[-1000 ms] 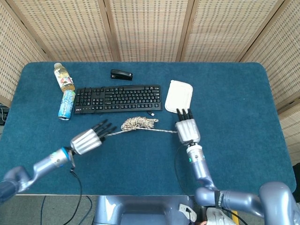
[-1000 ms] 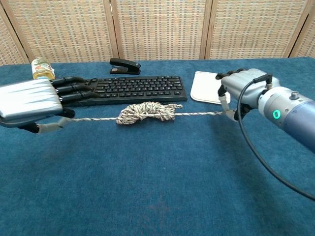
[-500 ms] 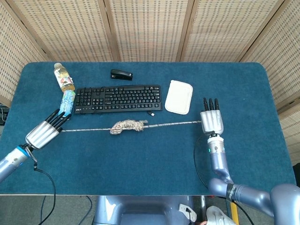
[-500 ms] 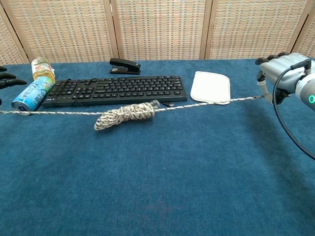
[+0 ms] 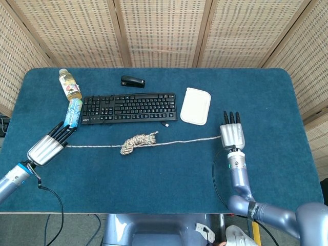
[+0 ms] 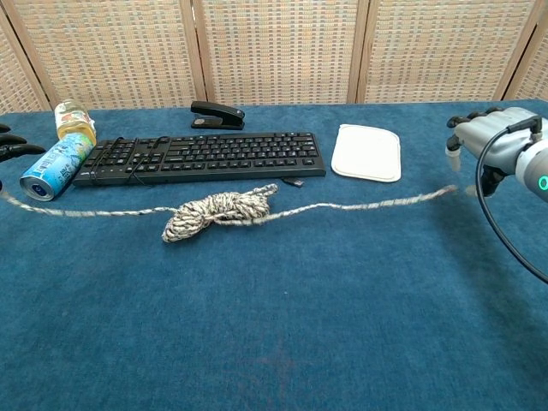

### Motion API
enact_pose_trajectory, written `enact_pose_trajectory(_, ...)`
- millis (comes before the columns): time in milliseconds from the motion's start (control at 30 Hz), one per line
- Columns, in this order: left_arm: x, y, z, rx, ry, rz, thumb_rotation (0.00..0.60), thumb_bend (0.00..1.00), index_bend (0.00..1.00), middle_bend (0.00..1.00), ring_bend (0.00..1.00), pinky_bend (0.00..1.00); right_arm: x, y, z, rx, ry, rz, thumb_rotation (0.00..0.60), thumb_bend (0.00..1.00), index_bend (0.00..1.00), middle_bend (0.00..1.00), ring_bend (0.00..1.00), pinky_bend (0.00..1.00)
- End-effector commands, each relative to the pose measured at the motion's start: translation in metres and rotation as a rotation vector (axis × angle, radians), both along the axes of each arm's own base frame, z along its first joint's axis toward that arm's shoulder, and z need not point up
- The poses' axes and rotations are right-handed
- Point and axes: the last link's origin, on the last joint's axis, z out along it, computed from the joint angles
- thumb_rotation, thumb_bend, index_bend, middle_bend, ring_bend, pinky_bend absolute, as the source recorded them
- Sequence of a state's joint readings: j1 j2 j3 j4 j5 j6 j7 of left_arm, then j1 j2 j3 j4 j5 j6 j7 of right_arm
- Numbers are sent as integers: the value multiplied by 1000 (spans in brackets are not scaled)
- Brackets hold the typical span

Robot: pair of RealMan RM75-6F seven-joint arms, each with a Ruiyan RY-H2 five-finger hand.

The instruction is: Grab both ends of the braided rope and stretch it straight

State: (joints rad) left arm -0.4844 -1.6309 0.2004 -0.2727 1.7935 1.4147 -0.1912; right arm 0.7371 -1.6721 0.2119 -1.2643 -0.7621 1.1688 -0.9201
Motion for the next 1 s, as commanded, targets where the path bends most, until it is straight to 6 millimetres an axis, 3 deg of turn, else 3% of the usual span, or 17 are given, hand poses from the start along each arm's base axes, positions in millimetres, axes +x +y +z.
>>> enact_pose_trajectory(33, 1, -2, 6, 18, -52, 11, 600, 0, 0, 0, 0, 0, 5, 4, 7, -2, -47, 1, 600, 0, 0, 0, 0, 0)
enact_pose_trajectory(233, 1, -12, 34, 129, -328, 75, 600, 0, 0, 0, 0, 0, 19, 24, 33, -12, -189, 94, 600, 0, 0, 0, 0, 0)
enact_pose_trajectory(367, -4, -41, 57, 195, -613, 180, 600, 0, 0, 0, 0, 0, 16, 52, 61, -21, -330, 220, 600, 0, 0, 0, 0, 0)
enact_pose_trajectory(500, -2, -78, 71, 252, -763, 299, 600, 0, 0, 0, 0, 0, -1, 78, 84, -32, -391, 331, 600, 0, 0, 0, 0, 0)
enact_pose_trajectory(800, 32, -123, 80, 286, -871, 489, 600, 0, 0, 0, 0, 0, -32, 125, 115, -43, -393, 503, 600, 0, 0, 0, 0, 0)
enact_pose_trajectory(1000, 44, -145, 79, 312, -880, 520, 600, 0, 0, 0, 0, 0, -42, 151, 124, -84, -374, 500, 600, 0, 0, 0, 0, 0)
